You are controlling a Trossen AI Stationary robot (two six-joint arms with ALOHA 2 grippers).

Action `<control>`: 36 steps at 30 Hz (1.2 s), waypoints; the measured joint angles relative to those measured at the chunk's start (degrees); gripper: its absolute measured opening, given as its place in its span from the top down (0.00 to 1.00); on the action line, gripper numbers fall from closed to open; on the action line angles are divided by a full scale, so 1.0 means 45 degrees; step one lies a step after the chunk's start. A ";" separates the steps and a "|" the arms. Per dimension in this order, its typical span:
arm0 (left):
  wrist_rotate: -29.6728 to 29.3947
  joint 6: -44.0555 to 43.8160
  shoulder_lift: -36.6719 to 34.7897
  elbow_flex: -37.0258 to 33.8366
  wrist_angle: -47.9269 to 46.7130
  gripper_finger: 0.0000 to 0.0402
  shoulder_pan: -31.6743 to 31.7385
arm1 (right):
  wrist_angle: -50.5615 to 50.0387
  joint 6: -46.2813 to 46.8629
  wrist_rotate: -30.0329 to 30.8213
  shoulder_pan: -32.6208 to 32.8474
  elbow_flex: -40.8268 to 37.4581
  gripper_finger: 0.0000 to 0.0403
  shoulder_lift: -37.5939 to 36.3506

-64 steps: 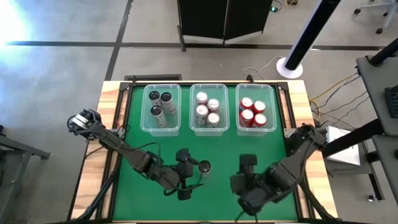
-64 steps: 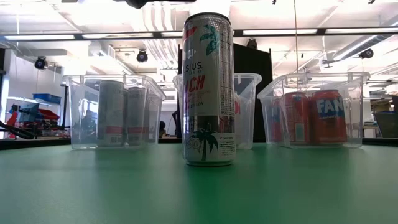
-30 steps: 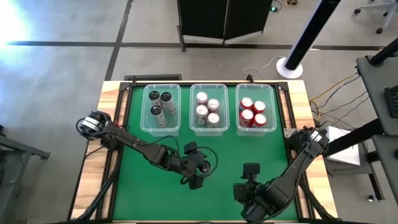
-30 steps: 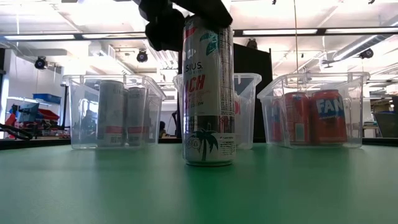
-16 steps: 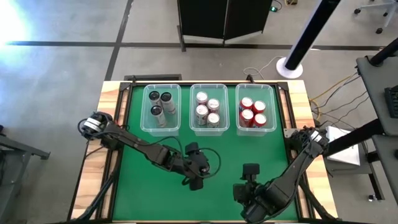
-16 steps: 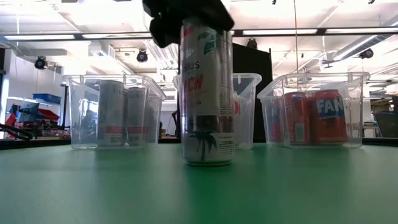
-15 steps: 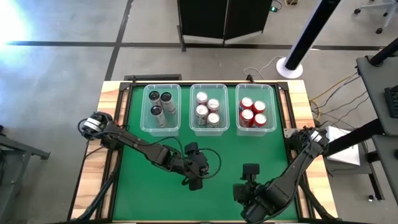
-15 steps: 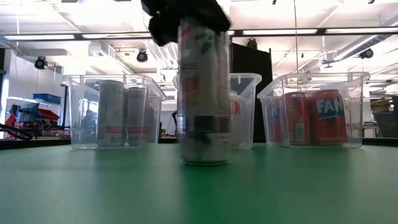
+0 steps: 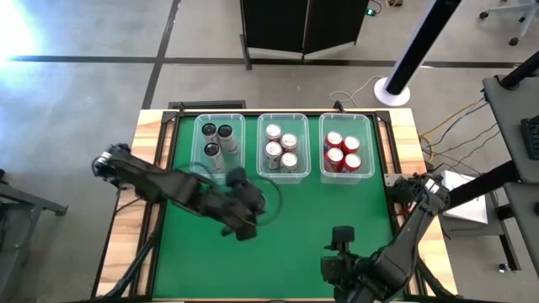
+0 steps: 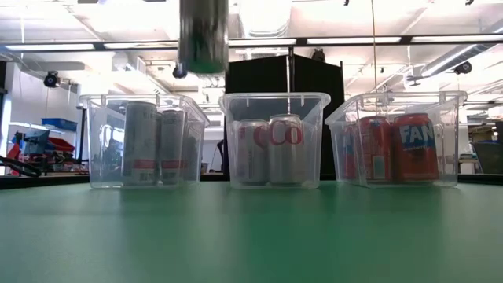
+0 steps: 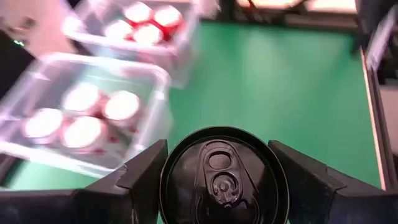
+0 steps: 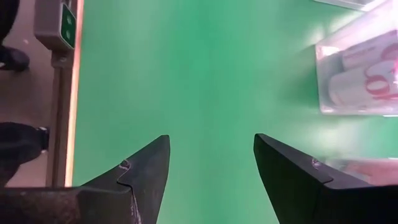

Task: Sort soda cans
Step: Put the white soda can into the left transparent bin

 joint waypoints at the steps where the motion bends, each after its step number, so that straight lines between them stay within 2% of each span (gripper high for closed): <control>1: -0.0343 -0.0088 -0.0323 0.0024 -0.0148 0.42 0.0000 | 0.0202 -0.0010 -0.0004 0.0006 -0.0087 0.44 0.0000; 6: -0.2023 -0.0541 -0.1968 -0.0514 -0.0553 0.42 0.0061 | 0.0912 -0.0202 0.0024 -0.0032 -0.0428 0.44 0.0000; 11: -0.3277 -0.1091 -0.3389 -0.1591 -0.1108 0.42 0.0750 | 0.1156 -0.0535 0.0115 -0.0072 -0.0500 0.45 0.0000; 15: -0.3261 -0.1371 -0.4248 -0.2659 -0.1065 0.42 0.1898 | 0.1220 -0.0686 0.0655 -0.0088 -0.0510 0.45 0.0000; 20: -0.3214 -0.1658 -0.4895 -0.4012 -0.0705 0.42 0.3196 | 0.1239 -0.0780 0.0664 -0.0183 -0.0510 0.45 0.0000; 25: -0.2864 -0.1544 -0.5229 -0.5230 0.0535 0.42 0.3717 | 0.1268 -0.0814 0.0659 -0.0213 -0.0510 0.46 0.0000; 36: -0.2490 -0.1323 -0.5409 -0.6859 0.1249 0.42 0.4980 | 0.1414 -0.0810 0.0645 -0.0213 -0.0510 0.46 -0.0004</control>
